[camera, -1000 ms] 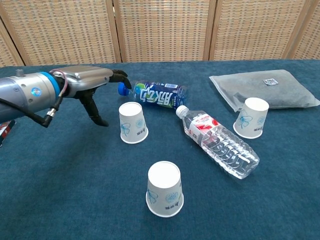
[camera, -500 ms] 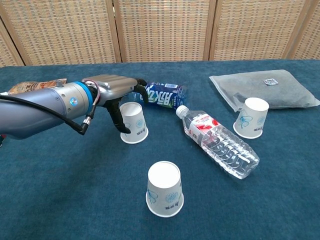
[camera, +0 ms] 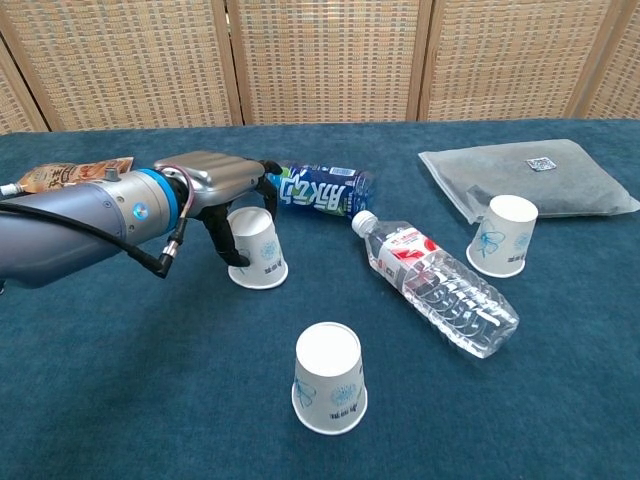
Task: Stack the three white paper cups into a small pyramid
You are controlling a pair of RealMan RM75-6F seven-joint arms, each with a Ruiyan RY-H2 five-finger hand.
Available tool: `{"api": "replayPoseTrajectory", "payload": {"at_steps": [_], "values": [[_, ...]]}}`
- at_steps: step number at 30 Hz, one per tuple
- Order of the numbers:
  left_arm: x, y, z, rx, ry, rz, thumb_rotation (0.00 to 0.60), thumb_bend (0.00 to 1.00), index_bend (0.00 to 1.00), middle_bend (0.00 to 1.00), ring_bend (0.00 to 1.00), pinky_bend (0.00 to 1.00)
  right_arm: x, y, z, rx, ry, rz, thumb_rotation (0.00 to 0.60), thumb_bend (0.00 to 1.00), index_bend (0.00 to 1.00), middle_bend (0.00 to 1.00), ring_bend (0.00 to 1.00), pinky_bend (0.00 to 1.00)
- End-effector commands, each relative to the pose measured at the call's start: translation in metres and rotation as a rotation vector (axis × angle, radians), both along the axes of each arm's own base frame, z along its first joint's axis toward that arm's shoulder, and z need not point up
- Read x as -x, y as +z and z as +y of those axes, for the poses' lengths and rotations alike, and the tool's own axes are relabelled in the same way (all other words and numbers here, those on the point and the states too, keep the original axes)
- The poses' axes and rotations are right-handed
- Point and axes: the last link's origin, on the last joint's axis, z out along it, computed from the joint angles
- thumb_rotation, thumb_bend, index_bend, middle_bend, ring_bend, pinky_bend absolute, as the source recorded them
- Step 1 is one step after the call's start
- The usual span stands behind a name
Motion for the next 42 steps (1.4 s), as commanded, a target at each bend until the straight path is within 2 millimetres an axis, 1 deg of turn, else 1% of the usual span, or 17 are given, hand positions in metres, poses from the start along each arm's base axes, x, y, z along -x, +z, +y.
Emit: {"api": "replayPoseTrajectory", "payload": {"at_steps": [1, 6, 10, 15, 20, 24, 29, 34, 42], "values": [[0.004, 0.008, -0.006, 0.008, -0.008, -0.009, 0.6, 0.24, 0.45, 0.0, 0.0, 0.14, -0.001, 0.0, 0.0, 0.0, 0.001, 0.002, 0.6, 0.14, 0.09, 0.0, 0.0, 0.15], [0.008, 0.025, -0.018, 0.027, -0.05, 0.005, 0.6, 0.25, 0.43, 0.0, 0.0, 0.14, -0.001, -0.001, 0.001, -0.002, -0.001, 0.004, 0.6, 0.14, 0.09, 0.0, 0.0, 0.15], [0.014, 0.039, -0.032, 0.046, -0.088, 0.005, 0.6, 0.24, 0.43, 0.0, 0.0, 0.14, -0.002, 0.0, 0.002, 0.0, 0.003, 0.006, 0.6, 0.14, 0.09, 0.0, 0.0, 0.15], [0.019, 0.05, -0.046, 0.069, -0.119, -0.002, 0.6, 0.24, 0.43, 0.0, 0.0, 0.14, -0.003, -0.001, 0.003, -0.001, 0.007, 0.01, 0.6, 0.14, 0.09, 0.0, 0.0, 0.15], [0.022, 0.056, -0.068, 0.12, -0.154, -0.021, 0.6, 0.24, 0.43, 0.0, 0.0, 0.14, -0.006, -0.003, 0.003, -0.006, 0.02, 0.019, 0.6, 0.14, 0.09, 0.0, 0.0, 0.15], [0.022, 0.055, -0.08, 0.148, -0.177, -0.028, 0.6, 0.24, 0.43, 0.0, 0.0, 0.14, -0.008, -0.003, 0.004, -0.001, 0.025, 0.02, 0.6, 0.14, 0.09, 0.0, 0.0, 0.15], [0.02, 0.049, -0.093, 0.192, -0.186, -0.043, 0.6, 0.24, 0.43, 0.0, 0.0, 0.14, -0.007, -0.001, 0.005, 0.003, 0.026, 0.016, 0.6, 0.14, 0.09, 0.0, 0.0, 0.15], [0.018, 0.042, -0.103, 0.222, -0.203, -0.035, 0.6, 0.24, 0.43, 0.0, 0.0, 0.14, -0.007, 0.001, 0.006, 0.01, 0.028, 0.01, 0.6, 0.14, 0.09, 0.0, 0.0, 0.15], [0.012, 0.033, -0.113, 0.253, -0.223, -0.038, 0.6, 0.24, 0.43, 0.0, 0.0, 0.14, -0.007, 0.003, 0.006, 0.015, 0.031, 0.003, 0.6, 0.14, 0.09, 0.0, 0.0, 0.15]]}}
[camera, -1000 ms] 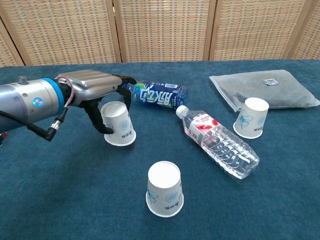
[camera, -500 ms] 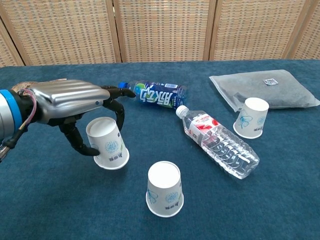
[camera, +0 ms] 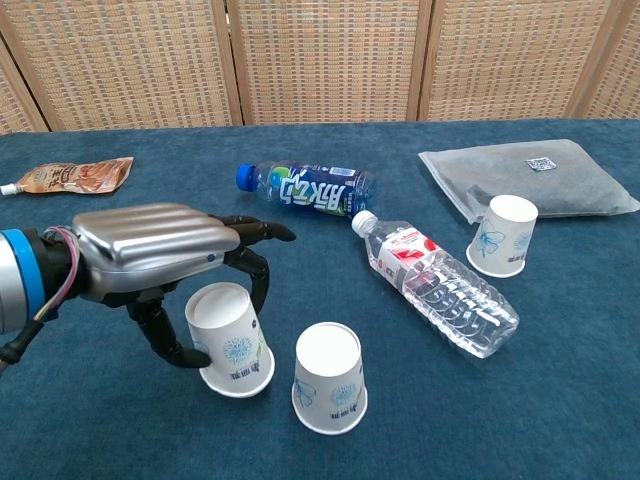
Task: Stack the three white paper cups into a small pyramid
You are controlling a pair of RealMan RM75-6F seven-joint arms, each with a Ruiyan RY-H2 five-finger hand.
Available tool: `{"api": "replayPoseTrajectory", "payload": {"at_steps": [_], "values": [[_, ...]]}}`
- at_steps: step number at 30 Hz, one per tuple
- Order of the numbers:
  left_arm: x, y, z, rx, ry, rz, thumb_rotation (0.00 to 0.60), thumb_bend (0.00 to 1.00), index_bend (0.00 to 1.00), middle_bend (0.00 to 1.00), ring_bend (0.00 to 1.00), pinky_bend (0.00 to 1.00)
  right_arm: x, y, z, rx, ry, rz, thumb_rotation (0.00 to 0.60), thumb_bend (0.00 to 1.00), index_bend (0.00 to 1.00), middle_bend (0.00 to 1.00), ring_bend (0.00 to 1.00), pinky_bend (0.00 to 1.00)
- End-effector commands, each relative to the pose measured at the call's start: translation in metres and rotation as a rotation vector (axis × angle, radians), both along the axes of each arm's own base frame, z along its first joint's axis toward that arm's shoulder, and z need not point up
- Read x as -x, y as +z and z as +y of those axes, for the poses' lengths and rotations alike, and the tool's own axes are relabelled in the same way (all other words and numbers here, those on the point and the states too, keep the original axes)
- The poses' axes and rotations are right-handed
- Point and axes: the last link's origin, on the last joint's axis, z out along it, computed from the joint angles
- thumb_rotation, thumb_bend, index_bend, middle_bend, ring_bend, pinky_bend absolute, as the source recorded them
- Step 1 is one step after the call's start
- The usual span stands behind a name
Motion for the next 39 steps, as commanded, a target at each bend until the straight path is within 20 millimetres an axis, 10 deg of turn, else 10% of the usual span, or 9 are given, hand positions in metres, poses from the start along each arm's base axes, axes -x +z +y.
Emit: {"api": "replayPoseTrajectory", "payload": {"at_steps": [1, 39], "values": [[-0.002, -0.003, -0.003, 0.01, -0.007, 0.001, 0.6, 0.24, 0.43, 0.0, 0.0, 0.14, 0.0, 0.0, 0.0, 0.0, 0.0, 0.0, 0.6, 0.14, 0.09, 0.0, 0.0, 0.15], [-0.01, -0.023, -0.016, 0.023, -0.041, 0.02, 0.6, 0.24, 0.34, 0.0, 0.0, 0.14, -0.002, 0.002, 0.002, -0.014, 0.013, -0.019, 0.6, 0.13, 0.09, 0.0, 0.0, 0.15]]}}
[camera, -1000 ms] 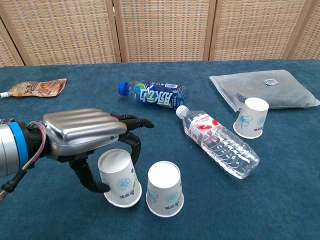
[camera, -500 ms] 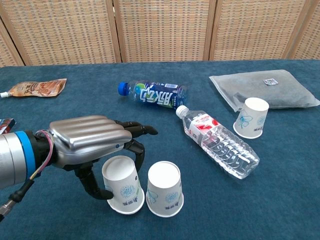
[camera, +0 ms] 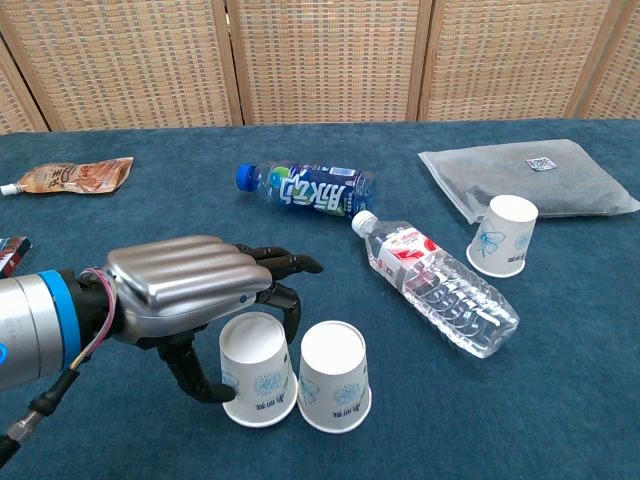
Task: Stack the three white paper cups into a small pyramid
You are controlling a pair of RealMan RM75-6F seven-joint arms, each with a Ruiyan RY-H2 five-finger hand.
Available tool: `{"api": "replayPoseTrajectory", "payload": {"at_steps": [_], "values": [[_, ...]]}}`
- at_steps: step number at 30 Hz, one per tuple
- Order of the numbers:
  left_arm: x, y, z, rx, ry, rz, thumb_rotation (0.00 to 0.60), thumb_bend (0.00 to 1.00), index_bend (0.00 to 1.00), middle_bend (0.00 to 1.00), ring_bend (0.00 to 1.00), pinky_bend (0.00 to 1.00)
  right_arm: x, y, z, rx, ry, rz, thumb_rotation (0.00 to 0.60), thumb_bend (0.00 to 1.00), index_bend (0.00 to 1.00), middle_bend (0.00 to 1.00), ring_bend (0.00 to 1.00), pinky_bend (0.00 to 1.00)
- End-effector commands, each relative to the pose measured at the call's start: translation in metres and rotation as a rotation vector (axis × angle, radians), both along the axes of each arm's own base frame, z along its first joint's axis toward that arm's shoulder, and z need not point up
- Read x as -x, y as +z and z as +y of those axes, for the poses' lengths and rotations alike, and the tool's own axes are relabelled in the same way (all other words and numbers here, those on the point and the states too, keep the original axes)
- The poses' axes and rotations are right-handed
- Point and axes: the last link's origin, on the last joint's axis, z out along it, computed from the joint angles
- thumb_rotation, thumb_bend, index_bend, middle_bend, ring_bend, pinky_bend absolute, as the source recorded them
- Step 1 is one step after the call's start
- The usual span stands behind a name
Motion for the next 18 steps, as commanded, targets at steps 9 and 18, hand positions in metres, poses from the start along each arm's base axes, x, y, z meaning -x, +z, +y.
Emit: {"api": "replayPoseTrajectory", "payload": {"at_steps": [9, 18], "values": [[0.004, 0.004, -0.003, -0.013, -0.016, 0.015, 0.6, 0.23, 0.24, 0.0, 0.0, 0.14, 0.0, 0.001, 0.001, 0.0, 0.001, -0.002, 0.6, 0.13, 0.09, 0.0, 0.0, 0.15], [0.006, 0.024, -0.001, -0.041, 0.019, -0.029, 0.6, 0.22, 0.21, 0.0, 0.0, 0.12, -0.001, 0.001, 0.002, -0.004, 0.002, 0.001, 0.6, 0.13, 0.09, 0.0, 0.0, 0.15]]}}
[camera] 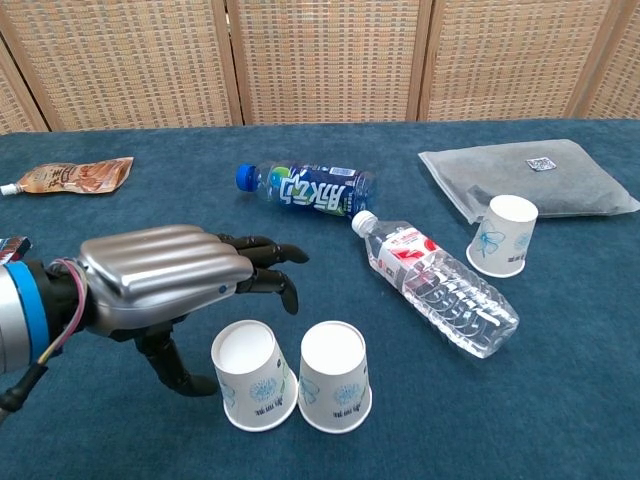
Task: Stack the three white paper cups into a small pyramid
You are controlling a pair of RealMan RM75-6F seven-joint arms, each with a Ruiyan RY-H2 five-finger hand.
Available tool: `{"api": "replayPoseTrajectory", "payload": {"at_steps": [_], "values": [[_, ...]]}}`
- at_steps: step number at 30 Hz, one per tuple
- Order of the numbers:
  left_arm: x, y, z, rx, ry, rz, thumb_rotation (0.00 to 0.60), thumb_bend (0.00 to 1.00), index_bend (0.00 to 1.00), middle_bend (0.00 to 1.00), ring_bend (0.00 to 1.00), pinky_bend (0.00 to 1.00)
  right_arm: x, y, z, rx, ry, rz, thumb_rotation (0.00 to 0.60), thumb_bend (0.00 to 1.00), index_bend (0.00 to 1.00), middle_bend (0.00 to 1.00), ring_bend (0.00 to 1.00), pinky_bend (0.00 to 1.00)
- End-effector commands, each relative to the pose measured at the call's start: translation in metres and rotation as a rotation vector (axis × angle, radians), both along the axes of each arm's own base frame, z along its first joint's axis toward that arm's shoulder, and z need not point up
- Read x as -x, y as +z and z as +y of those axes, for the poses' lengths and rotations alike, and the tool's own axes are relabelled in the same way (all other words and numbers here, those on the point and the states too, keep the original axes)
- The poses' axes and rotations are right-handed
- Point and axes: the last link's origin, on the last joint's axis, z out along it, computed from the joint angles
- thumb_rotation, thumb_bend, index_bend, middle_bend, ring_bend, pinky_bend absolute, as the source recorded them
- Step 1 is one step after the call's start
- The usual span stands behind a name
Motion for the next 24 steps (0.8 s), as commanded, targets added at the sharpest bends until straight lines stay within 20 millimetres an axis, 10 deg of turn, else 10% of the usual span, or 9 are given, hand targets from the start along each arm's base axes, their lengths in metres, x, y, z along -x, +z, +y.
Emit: {"api": "replayPoseTrajectory", "payload": {"at_steps": [1, 13, 24], "values": [[0.001, 0.011, 0.002, -0.016, 0.02, -0.029, 0.6, 0.22, 0.21, 0.0, 0.0, 0.11, 0.0, 0.0, 0.0, -0.002, 0.0, 0.001, 0.6, 0.13, 0.09, 0.0, 0.0, 0.15], [0.008, 0.091, 0.021, -0.196, 0.098, -0.172, 0.6, 0.23, 0.19, 0.0, 0.0, 0.11, -0.003, -0.005, 0.001, -0.011, 0.007, 0.017, 0.6, 0.13, 0.09, 0.0, 0.0, 0.15], [0.087, 0.149, -0.021, -0.442, 0.254, -0.156, 0.6, 0.22, 0.17, 0.0, 0.0, 0.11, -0.007, -0.009, 0.001, -0.022, 0.016, 0.032, 0.6, 0.13, 0.09, 0.0, 0.0, 0.15]]}}
